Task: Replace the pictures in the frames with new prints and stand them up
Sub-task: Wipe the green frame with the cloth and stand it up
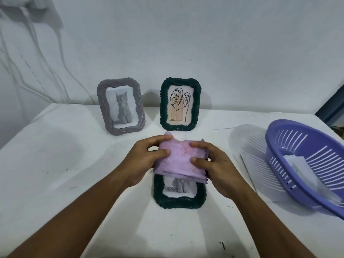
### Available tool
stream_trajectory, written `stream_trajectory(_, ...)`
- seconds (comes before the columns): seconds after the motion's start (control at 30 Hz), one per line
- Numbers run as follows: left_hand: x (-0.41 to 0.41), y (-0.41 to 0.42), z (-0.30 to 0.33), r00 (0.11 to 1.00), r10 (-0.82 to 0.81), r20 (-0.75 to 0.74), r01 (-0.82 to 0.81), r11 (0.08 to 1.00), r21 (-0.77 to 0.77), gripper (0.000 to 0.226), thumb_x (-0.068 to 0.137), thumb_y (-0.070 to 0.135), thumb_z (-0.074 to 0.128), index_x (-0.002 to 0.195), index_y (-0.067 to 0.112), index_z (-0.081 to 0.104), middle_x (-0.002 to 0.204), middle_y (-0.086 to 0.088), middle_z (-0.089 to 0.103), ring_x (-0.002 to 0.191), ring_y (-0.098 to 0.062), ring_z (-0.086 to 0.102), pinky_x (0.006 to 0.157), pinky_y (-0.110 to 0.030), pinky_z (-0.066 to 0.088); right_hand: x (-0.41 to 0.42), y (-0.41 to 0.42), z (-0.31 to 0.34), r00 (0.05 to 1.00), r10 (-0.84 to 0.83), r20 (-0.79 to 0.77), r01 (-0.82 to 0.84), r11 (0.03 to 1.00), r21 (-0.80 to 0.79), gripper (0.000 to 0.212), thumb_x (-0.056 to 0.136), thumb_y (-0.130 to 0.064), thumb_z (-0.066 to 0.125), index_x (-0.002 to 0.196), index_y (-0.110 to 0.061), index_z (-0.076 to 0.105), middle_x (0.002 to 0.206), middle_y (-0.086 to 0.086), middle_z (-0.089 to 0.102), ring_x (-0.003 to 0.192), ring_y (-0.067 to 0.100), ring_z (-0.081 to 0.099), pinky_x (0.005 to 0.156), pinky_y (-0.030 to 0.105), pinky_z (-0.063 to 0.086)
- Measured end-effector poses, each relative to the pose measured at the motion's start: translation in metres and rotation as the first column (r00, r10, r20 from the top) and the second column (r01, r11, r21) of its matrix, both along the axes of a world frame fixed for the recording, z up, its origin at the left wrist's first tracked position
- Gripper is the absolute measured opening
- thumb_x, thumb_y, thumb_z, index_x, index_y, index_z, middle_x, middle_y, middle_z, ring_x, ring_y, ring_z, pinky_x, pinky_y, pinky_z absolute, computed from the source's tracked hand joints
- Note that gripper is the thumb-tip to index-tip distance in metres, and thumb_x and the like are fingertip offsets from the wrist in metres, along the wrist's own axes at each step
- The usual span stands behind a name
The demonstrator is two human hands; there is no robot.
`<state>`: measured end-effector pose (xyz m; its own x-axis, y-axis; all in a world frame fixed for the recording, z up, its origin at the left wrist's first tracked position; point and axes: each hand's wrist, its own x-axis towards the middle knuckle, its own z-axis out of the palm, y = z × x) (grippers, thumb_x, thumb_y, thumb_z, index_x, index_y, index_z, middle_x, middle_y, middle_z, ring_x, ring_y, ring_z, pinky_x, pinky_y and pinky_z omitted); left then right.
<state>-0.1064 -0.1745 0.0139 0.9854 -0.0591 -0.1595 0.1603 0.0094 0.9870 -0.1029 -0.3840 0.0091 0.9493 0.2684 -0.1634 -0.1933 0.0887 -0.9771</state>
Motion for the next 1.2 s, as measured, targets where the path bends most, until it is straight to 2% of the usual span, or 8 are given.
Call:
stream_trajectory(0.17,-0.017,0.060,0.002,0.998,0.060,0.023,-0.064,0.967,0.245,0.045,0.085,0.003,0.065,0.122,0.028,0.064,0.111,0.006,0.070,0.096,-0.019,0.068,0.079,-0.035,0.057,0.003,0.055,-0.010,0.987,0.144,0.077,-0.132,0.980,-0.146,0.038,0.081,-0.009,0.072,0.110,-0.033,0.067,0.123,-0.005,0.056,0.101,0.017,0.065,0.083,0.037,0.058)
stream_trajectory(0.27,-0.030,0.098,0.000,0.991,0.125,0.040,-0.130,0.889,0.439,0.044,0.086,0.002,0.061,0.117,0.033,0.066,0.099,0.004,0.072,0.078,-0.014,0.066,0.058,-0.017,0.048,0.004,0.099,-0.023,0.965,0.248,0.085,-0.220,0.944,-0.246,0.043,0.081,-0.012,0.072,0.115,-0.036,0.062,0.120,-0.013,0.054,0.105,0.014,0.062,0.089,0.038,0.055)
stream_trajectory(0.33,-0.037,0.119,-0.004,0.987,0.154,0.053,-0.156,0.810,0.566,0.047,0.085,0.002,0.056,0.113,0.038,0.065,0.089,0.003,0.071,0.072,-0.014,0.062,0.055,-0.018,0.043,0.003,0.127,-0.033,0.957,0.285,0.053,-0.265,0.935,-0.236,0.046,0.080,-0.011,0.072,0.118,-0.033,0.060,0.121,-0.004,0.057,0.104,0.020,0.063,0.087,0.044,0.055)
stream_trajectory(0.57,-0.059,0.158,-0.028,0.981,0.185,0.058,-0.148,0.521,0.841,0.049,0.084,0.003,0.054,0.129,0.024,0.059,0.117,-0.008,0.061,0.099,-0.023,0.060,0.084,-0.023,0.040,-0.008,0.181,-0.050,0.908,0.394,0.140,-0.284,0.828,-0.484,0.053,0.084,-0.014,0.068,0.134,-0.021,0.051,0.130,0.003,0.055,0.114,0.018,0.056,0.099,0.026,0.044)
stream_trajectory(0.77,-0.065,0.169,-0.042,0.988,0.141,0.061,-0.115,0.417,0.902,0.051,0.086,0.001,0.052,0.134,0.015,0.053,0.116,-0.012,0.053,0.102,-0.025,0.054,0.081,-0.013,0.030,-0.011,0.191,-0.053,0.864,0.454,0.219,-0.197,0.704,-0.682,0.055,0.084,-0.022,0.068,0.136,-0.022,0.049,0.121,0.009,0.053,0.108,0.020,0.054,0.079,0.013,0.032)
stream_trajectory(0.97,-0.065,0.167,-0.050,0.991,0.131,0.004,-0.045,0.316,0.948,0.051,0.090,0.008,0.049,0.140,0.019,0.045,0.113,-0.010,0.047,0.096,-0.029,0.056,0.081,-0.027,0.040,-0.011,0.194,-0.055,0.855,0.481,0.194,-0.200,0.652,-0.732,0.058,0.085,-0.022,0.066,0.139,-0.022,0.046,0.120,0.014,0.051,0.108,0.026,0.053,0.083,0.019,0.036)
stream_trajectory(1.1,-0.064,0.160,-0.046,0.980,0.192,-0.045,0.015,0.155,0.988,0.044,0.089,0.015,0.047,0.133,0.021,0.049,0.105,-0.009,0.044,0.096,-0.032,0.052,0.078,-0.034,0.042,-0.010,0.183,-0.050,0.846,0.494,0.201,-0.213,0.658,-0.723,0.054,0.085,-0.024,0.064,0.136,-0.029,0.048,0.109,0.010,0.058,0.097,0.021,0.054,0.077,0.021,0.038)
stream_trajectory(1.2,-0.060,0.140,-0.039,0.985,0.156,0.073,-0.067,-0.041,0.997,0.042,0.087,0.016,0.050,0.128,0.022,0.051,0.115,-0.010,0.049,0.102,-0.034,0.047,0.076,-0.038,0.039,-0.009,0.150,-0.039,0.872,0.411,0.264,-0.126,0.712,-0.690,0.041,0.088,-0.028,0.063,0.127,-0.034,0.055,0.097,-0.003,0.058,0.082,0.011,0.056,0.070,0.020,0.042)
